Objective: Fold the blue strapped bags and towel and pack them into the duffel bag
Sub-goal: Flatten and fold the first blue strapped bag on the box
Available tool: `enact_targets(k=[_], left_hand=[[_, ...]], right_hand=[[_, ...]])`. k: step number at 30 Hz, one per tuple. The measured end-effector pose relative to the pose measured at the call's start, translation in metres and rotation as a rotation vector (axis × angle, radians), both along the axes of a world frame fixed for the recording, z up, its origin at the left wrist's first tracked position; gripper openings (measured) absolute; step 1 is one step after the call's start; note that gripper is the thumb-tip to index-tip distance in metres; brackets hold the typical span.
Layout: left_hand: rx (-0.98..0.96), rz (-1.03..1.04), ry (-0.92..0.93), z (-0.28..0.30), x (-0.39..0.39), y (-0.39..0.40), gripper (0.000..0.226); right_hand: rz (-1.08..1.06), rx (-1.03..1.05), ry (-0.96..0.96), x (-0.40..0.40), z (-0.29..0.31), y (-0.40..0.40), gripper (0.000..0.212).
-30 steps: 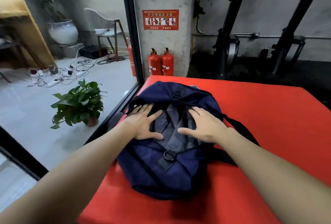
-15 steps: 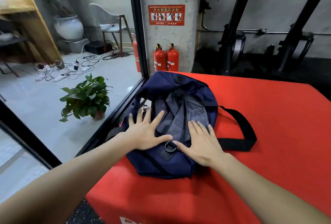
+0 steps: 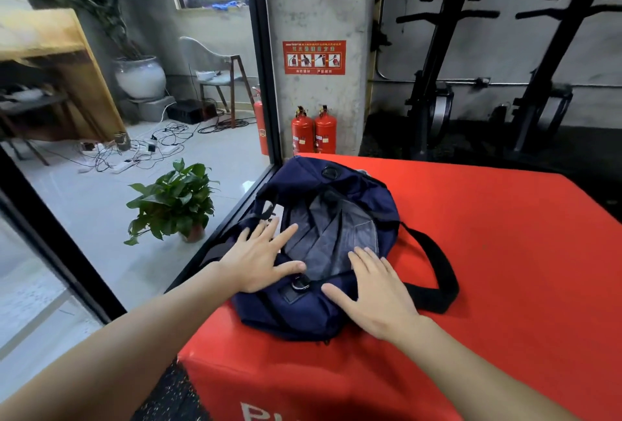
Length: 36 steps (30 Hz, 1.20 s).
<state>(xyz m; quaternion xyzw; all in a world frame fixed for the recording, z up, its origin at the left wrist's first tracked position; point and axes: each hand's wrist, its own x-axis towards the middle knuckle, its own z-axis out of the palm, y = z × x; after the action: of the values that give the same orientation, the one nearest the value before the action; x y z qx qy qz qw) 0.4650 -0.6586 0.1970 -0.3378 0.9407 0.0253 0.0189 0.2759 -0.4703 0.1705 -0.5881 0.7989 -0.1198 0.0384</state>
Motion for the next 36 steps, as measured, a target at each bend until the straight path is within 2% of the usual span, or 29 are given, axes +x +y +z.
enact_targets(k=[5, 11, 16, 22, 28, 32, 36], left_hand=[[-0.002, -0.062, 0.061, 0.026, -0.018, 0.051, 0.101], [0.024, -0.152, 0.103, 0.048, -0.061, 0.131, 0.109], [0.042, -0.323, 0.118, 0.053, -0.131, 0.220, 0.100], [0.028, -0.636, 0.128, 0.050, -0.249, 0.365, 0.081], [-0.023, -0.941, 0.101, 0.033, -0.352, 0.521, 0.071], [-0.013, -1.038, 0.019, 0.008, -0.398, 0.597, 0.063], [0.017, -1.049, -0.097, -0.033, -0.434, 0.648, 0.055]], right_hand=[[-0.053, -0.056, -0.057, -0.012, 0.018, 0.056, 0.093], [-0.189, -0.043, -0.034, -0.040, 0.046, 0.142, 0.086], [-0.357, -0.027, -0.001, -0.082, 0.050, 0.242, 0.080], [-0.638, -0.028, -0.021, -0.145, 0.049, 0.394, 0.071], [-0.898, 0.058, -0.054, -0.202, 0.032, 0.545, 0.066], [-1.001, 0.122, -0.080, -0.229, 0.011, 0.617, 0.065], [-1.033, 0.189, -0.098, -0.250, -0.019, 0.664, 0.064]])
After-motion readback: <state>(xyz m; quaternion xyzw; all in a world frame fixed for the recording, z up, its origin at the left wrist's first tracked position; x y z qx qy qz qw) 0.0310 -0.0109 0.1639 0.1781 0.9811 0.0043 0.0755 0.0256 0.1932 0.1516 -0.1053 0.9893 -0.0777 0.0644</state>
